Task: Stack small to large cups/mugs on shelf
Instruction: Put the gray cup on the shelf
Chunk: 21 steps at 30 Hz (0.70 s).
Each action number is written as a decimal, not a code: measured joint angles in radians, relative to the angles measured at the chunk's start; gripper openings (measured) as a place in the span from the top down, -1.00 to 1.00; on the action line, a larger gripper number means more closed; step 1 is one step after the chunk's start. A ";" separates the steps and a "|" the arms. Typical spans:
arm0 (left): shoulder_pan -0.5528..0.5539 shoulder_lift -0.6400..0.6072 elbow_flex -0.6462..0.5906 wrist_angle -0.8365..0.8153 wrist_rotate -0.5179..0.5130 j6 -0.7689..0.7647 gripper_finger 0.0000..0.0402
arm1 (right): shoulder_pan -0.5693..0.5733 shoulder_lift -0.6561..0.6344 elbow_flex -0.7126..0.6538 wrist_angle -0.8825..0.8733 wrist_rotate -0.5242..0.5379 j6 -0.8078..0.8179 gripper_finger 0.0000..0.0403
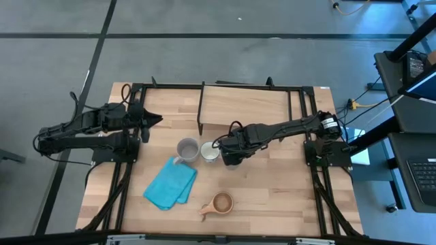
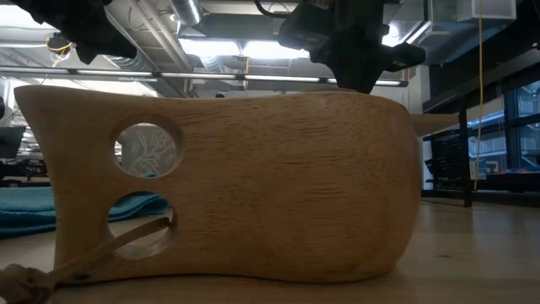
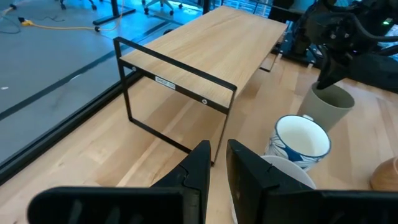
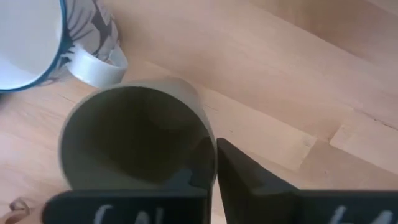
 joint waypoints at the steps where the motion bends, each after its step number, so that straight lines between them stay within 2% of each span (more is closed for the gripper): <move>1: 0.000 0.000 0.000 0.000 -0.008 0.000 0.77 | 0.000 0.000 0.000 -0.003 0.000 0.000 0.94; 11: 0.000 0.000 0.000 0.000 -0.015 0.002 0.77 | -0.015 -0.012 0.034 -0.037 -0.028 -0.020 0.97; 19: 0.000 0.000 0.000 0.000 -0.014 0.000 0.77 | -0.023 -0.016 0.292 -0.322 0.008 -0.023 0.98; 21: 0.000 0.000 0.000 0.000 -0.014 0.000 0.77 | -0.027 -0.021 0.355 -0.337 0.042 -0.021 0.98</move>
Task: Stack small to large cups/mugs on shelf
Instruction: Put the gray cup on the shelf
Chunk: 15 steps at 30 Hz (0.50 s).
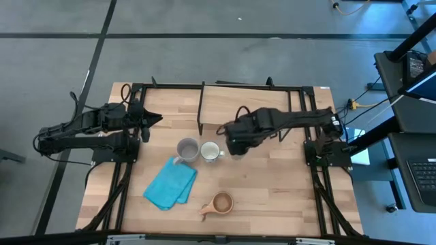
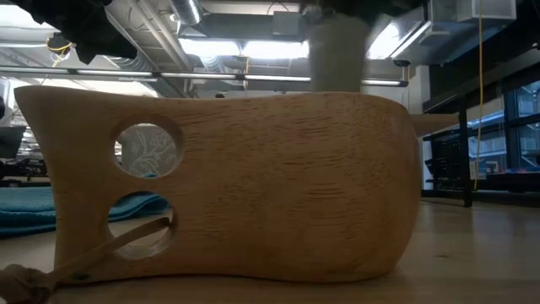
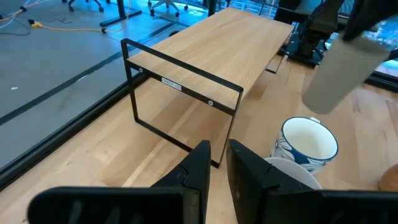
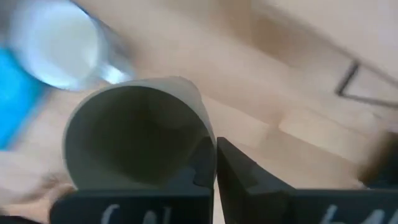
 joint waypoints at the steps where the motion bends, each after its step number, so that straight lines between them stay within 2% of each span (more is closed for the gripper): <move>1: 0.000 0.000 0.000 0.000 0.000 0.000 0.77 | -0.001 -0.007 0.023 0.011 0.017 0.000 0.98; 6: 0.000 0.000 0.000 0.000 0.000 -0.001 0.77 | -0.021 -0.031 0.105 0.009 0.153 -0.004 0.97; 15: 0.000 0.000 0.000 0.000 0.000 -0.002 0.77 | -0.132 -0.059 0.088 0.006 0.358 -0.108 0.96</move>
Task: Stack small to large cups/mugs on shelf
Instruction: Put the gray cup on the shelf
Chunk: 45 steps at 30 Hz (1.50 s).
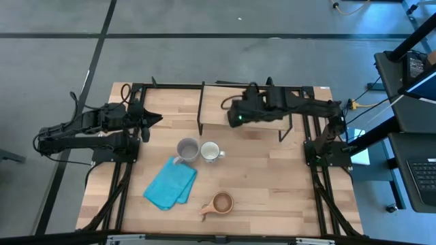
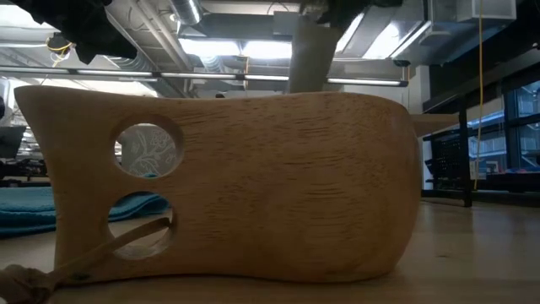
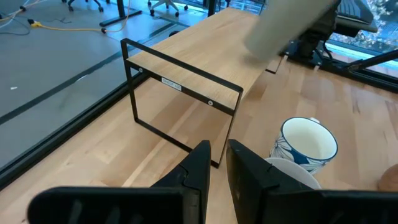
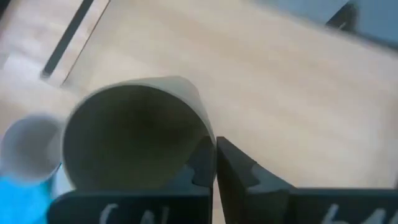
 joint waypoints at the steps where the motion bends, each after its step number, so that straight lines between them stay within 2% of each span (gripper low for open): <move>1: 0.000 0.000 0.000 0.000 0.000 -0.001 0.77 | -0.020 -0.001 0.000 0.000 0.017 -0.014 0.96; 9: 0.000 0.000 0.000 -0.001 0.000 -0.007 0.77 | -0.196 -0.051 0.022 -0.001 0.018 -0.173 0.96; 16: 0.000 0.000 0.000 -0.001 -0.001 -0.008 0.77 | -0.326 -0.115 0.033 -0.001 -0.165 -0.281 0.95; 23: 0.021 0.000 0.000 -0.002 -0.021 -0.003 0.77 | -0.473 -0.128 0.031 -0.002 -0.262 -0.474 0.97; 27: 0.048 0.000 0.000 -0.008 -0.016 -0.003 0.77 | -0.579 -0.147 0.028 0.000 -0.356 -0.536 0.97; 31: 0.066 0.000 0.000 -0.040 -0.014 -0.003 0.77 | -0.638 -0.180 -0.036 0.001 -0.420 -0.563 0.97; 34: 0.076 0.000 0.000 -0.051 -0.014 -0.007 0.77 | -0.656 -0.226 -0.139 0.000 -0.459 -0.598 0.98; 38: 0.090 0.000 0.000 -0.050 -0.014 -0.008 0.77 | -0.659 -0.304 -0.271 -0.004 -0.461 -0.630 0.97; 45: 0.130 0.000 0.000 -0.029 -0.006 -0.007 0.77 | -0.680 -0.456 -0.312 -0.001 -0.429 -0.603 0.96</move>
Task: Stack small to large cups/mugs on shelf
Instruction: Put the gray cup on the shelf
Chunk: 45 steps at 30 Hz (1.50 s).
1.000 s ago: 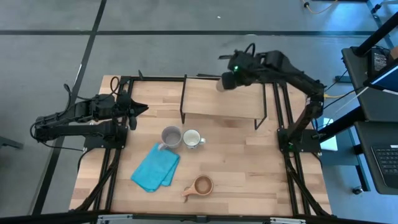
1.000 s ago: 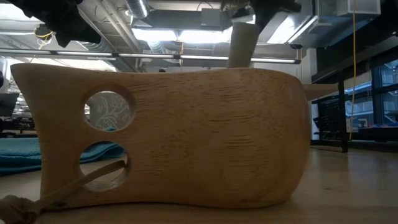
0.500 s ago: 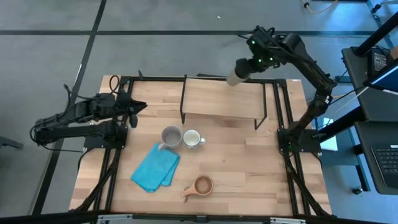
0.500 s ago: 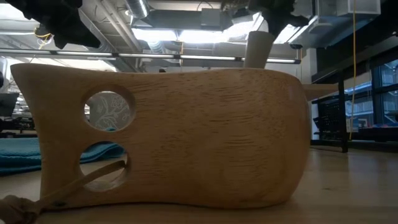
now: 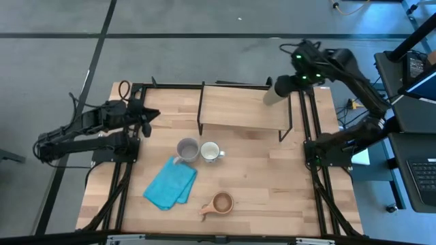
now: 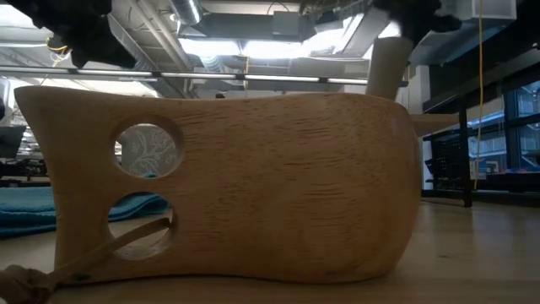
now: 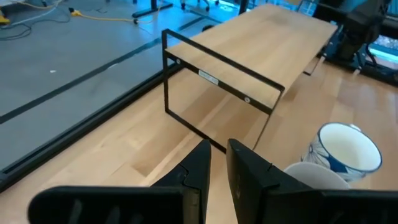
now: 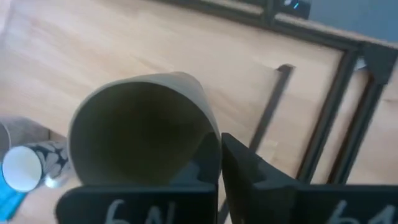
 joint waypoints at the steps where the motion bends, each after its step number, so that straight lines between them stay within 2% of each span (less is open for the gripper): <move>1: 0.006 0.000 0.000 0.007 0.000 0.000 0.77 | 0.000 -0.017 0.000 0.000 0.002 -0.001 0.96; 10: 0.060 0.000 0.000 0.032 0.025 -0.008 0.77 | 0.015 -0.045 -0.013 0.003 -0.008 -0.052 0.96; 19: 0.084 0.000 0.000 0.038 0.026 -0.054 0.77 | 0.015 -0.053 -0.165 -0.003 -0.041 -0.119 0.96; 45: 0.086 0.005 0.000 0.066 -0.011 -0.056 0.77 | 0.008 -0.056 -0.132 0.000 -0.015 -0.152 0.91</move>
